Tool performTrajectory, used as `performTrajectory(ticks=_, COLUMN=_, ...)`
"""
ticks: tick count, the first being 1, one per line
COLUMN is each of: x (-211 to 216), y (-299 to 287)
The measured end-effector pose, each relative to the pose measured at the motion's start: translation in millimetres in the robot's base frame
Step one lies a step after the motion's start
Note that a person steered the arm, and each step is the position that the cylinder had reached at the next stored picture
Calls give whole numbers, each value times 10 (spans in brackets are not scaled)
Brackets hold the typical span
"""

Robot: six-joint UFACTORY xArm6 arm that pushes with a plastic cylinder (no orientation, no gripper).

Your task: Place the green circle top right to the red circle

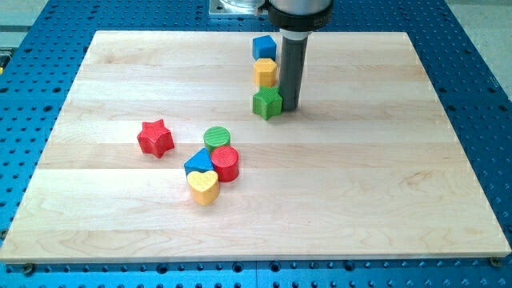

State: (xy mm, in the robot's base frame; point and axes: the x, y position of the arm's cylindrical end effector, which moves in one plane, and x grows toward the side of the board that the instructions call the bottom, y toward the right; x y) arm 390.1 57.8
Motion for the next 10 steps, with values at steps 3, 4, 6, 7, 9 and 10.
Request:
performTrajectory(ticks=3, x=1445, y=-910)
performTrajectory(ticks=4, x=1401, y=-1142)
performTrajectory(ticks=6, x=1304, y=-1413)
performTrajectory(ticks=7, x=1246, y=-1413)
performTrajectory(ticks=9, x=911, y=-1482)
performTrajectory(ticks=10, x=873, y=-1471)
